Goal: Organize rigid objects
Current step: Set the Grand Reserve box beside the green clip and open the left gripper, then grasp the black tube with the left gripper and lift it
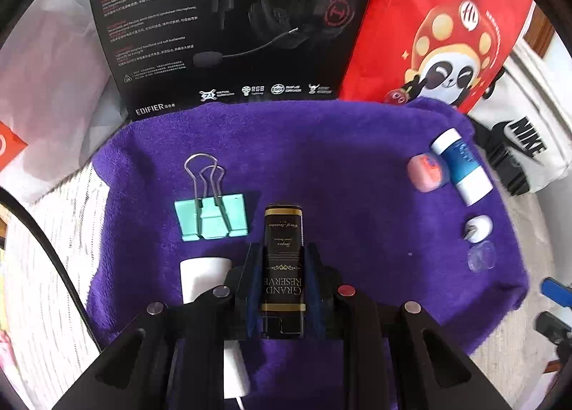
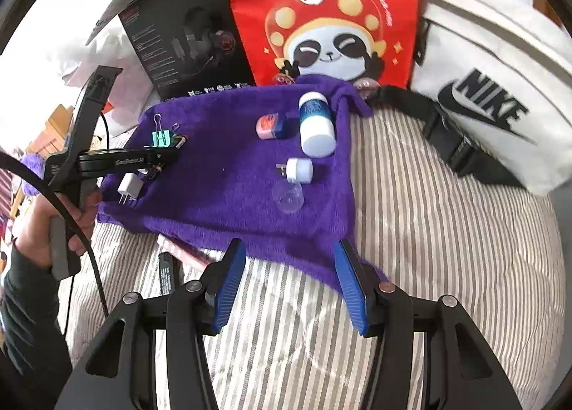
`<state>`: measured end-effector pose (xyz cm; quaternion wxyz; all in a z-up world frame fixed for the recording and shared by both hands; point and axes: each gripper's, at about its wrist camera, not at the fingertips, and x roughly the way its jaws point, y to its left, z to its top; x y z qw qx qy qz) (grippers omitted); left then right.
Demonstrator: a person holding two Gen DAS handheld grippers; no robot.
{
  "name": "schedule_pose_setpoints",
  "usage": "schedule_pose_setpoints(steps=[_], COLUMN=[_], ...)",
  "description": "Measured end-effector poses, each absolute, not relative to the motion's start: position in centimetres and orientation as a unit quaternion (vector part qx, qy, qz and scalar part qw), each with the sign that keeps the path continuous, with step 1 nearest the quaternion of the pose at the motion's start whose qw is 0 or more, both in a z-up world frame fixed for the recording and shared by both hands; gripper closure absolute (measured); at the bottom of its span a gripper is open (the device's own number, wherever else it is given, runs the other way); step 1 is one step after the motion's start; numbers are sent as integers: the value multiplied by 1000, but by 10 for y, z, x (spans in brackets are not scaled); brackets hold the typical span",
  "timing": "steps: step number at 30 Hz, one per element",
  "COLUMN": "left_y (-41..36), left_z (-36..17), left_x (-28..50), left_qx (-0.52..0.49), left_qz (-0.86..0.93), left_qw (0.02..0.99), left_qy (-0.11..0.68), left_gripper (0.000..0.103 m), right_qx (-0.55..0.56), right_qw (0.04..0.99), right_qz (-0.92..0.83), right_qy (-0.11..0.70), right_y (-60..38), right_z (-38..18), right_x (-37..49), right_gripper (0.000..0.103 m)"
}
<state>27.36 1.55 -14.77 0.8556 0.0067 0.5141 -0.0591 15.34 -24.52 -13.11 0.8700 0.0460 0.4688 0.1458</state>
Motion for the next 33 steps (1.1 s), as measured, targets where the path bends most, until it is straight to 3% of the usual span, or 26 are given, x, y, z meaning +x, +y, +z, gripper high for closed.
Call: schedule_pose_setpoints(steps=[14,19,27,30,33], left_y=[-5,-11,-26,-35,-47], left_z=[-156,-153,-116,-106,-106], left_x=[276,268,209,179,151], left_qx=[44,39,29,29,35], left_qz=[-44,-48,-79,-95,-106], left_qw=[857,847,862,865,865], left_qy=[511,528,500,491,489], left_gripper=[80,72,72,64,64], right_qx=[60,57,52,52,51], right_qw=[868,866,867,869,872], right_qz=[155,160,159,155,150], right_qy=[468,470,469,466,464], right_y=[-249,-248,-251,-255,-262], right_z=[-131,-133,-133,-133,-131], right_x=[124,109,86,78,70], right_gripper=[51,51,51,51,51])
